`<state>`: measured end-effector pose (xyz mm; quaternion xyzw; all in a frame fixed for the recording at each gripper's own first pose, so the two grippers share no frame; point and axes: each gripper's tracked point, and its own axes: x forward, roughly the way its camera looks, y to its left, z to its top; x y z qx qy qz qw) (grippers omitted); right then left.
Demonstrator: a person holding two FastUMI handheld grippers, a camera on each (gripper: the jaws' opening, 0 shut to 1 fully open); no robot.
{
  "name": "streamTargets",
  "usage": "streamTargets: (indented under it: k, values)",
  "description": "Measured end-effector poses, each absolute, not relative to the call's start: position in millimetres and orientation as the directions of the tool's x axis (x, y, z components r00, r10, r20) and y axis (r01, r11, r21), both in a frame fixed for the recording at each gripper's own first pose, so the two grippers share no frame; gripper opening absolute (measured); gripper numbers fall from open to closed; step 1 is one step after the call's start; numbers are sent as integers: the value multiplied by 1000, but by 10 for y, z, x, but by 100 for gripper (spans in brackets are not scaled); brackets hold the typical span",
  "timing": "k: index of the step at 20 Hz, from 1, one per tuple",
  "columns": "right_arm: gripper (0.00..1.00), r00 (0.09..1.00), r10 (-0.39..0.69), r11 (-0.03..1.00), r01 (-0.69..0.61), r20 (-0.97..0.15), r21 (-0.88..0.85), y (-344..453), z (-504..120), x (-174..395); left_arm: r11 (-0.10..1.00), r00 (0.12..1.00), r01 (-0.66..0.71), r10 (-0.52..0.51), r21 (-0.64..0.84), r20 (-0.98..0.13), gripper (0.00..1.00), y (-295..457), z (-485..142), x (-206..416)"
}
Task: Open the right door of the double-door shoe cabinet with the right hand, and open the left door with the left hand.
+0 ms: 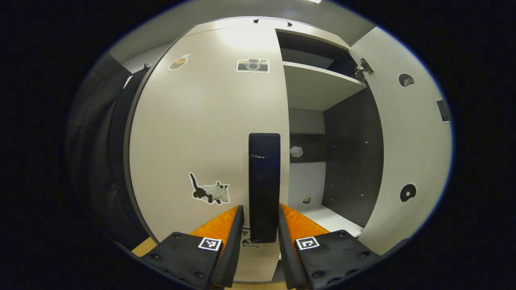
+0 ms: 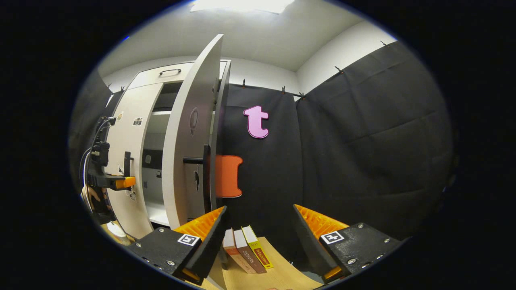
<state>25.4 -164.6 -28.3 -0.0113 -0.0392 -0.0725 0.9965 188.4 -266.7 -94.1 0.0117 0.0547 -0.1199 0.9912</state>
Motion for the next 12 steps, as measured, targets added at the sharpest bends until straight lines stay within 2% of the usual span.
streamTargets:
  k: [1, 2, 3, 6, 10, 12]
  values:
    - [97, 986, -144, 989, 145, 79, -16, -1641, -292, 255, 972, 966, 237, -234, 10, -112, 50, -2656, -936, 1880]
    - [97, 987, -138, 990, 140, 78, -14, -1625, -295, 254, 972, 966, 233, -230, 13, -114, 40, -2648, -942, 1885]
    - [93, 989, -129, 991, 130, 77, -9, -1598, -294, 245, 972, 966, 234, -231, 15, -115, 39, -2651, -946, 1882]
    - [93, 991, -106, 994, 107, 79, -6, -1515, -294, 221, 964, 961, 264, -259, 41, -96, 31, -2645, -938, 1856]
    - [93, 991, -106, 994, 107, 78, -8, -1509, -259, 190, 961, 959, 272, -266, 57, -93, 14, -2643, -947, 1822]
    - [93, 991, -100, 995, 100, 90, 5, -1483, -204, 156, 957, 955, 286, -281, 52, -92, 14, -2624, -952, 1798]
